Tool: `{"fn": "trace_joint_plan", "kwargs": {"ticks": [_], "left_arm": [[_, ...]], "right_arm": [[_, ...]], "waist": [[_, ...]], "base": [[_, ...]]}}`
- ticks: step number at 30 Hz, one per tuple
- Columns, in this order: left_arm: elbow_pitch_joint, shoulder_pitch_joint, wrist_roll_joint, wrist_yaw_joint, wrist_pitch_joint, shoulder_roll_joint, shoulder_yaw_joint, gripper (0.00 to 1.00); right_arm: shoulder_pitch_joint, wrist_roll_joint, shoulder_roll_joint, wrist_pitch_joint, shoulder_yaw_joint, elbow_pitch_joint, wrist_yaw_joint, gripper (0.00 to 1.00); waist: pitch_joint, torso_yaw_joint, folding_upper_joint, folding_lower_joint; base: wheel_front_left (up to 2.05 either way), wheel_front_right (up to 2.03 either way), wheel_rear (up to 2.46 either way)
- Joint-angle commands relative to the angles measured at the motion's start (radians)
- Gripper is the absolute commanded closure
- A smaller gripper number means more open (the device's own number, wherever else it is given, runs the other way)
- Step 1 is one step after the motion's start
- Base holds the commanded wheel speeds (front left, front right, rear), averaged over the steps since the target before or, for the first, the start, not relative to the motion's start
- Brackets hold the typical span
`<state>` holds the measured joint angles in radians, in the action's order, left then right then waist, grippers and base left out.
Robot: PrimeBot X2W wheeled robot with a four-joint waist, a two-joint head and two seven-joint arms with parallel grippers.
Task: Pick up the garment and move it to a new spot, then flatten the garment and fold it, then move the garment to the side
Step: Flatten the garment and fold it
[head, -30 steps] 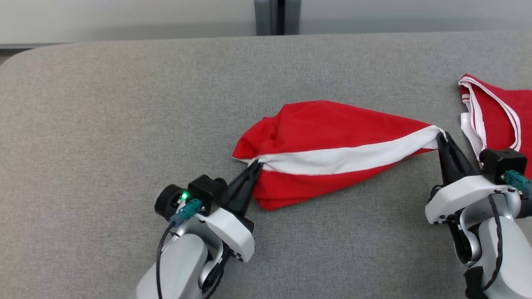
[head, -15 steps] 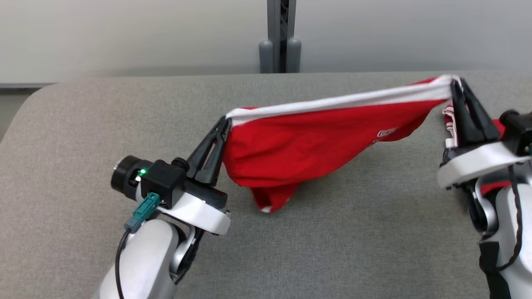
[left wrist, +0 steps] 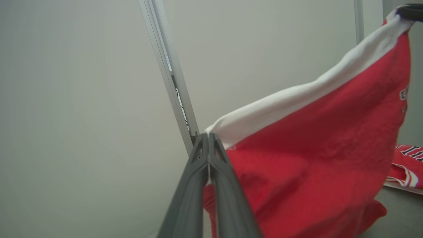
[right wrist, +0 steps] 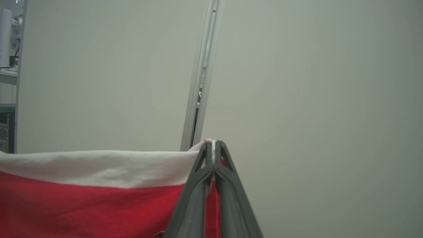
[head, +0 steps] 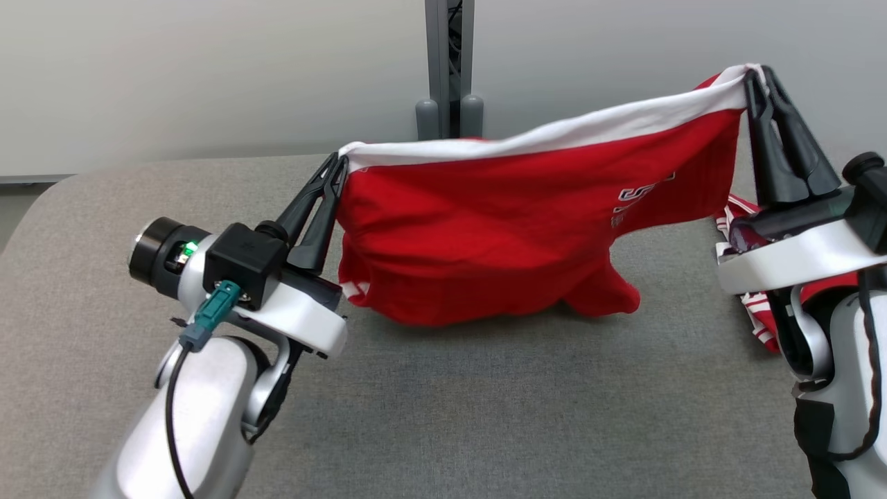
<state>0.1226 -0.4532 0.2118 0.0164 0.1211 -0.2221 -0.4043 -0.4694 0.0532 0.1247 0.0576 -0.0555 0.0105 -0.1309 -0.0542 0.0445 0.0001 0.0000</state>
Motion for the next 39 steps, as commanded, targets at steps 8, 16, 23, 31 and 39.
{"fn": "trace_joint_plan", "kwargs": {"ticks": [8, 16, 23, 31, 39], "left_arm": [[0.065, -0.375, 0.009, -0.123, -0.202, -0.127, -0.003, 1.00], [0.315, -0.735, -0.014, -0.121, -0.137, -0.127, 0.007, 1.00], [0.461, -0.898, -0.039, -0.038, 0.025, -0.073, 0.038, 1.00], [0.565, -0.903, -0.064, -0.005, 0.138, -0.030, 0.020, 1.00], [0.523, -0.726, -0.117, -0.034, 0.144, -0.040, -0.053, 1.00]], "right_arm": [[-0.313, 0.092, 0.104, -0.089, -0.103, 0.124, 0.000, 1.00], [-0.716, 0.112, 0.110, 0.049, -0.184, 0.406, 0.000, 1.00], [-0.897, 0.052, 0.057, 0.193, -0.138, 0.578, 0.000, 1.00], [-0.835, -0.020, 0.000, 0.209, -0.090, 0.543, 0.000, 1.00], [-0.628, 0.006, 0.012, 0.210, -0.179, 0.535, 0.000, 1.00]], "waist": [[-0.227, -0.020, -0.0001, 0.0000], [-0.357, -0.046, -0.0001, 0.0000], [-0.407, -0.035, -0.0001, 0.0000], [-0.451, -0.006, -0.0001, 0.0000], [-0.433, 0.012, -0.0001, 0.0000]], "base": [[0.00, 0.00, 0.00], [0.00, 0.00, 0.00], [0.00, 0.00, 0.00], [0.00, 0.00, 0.00], [0.00, 0.00, 0.00]]}}
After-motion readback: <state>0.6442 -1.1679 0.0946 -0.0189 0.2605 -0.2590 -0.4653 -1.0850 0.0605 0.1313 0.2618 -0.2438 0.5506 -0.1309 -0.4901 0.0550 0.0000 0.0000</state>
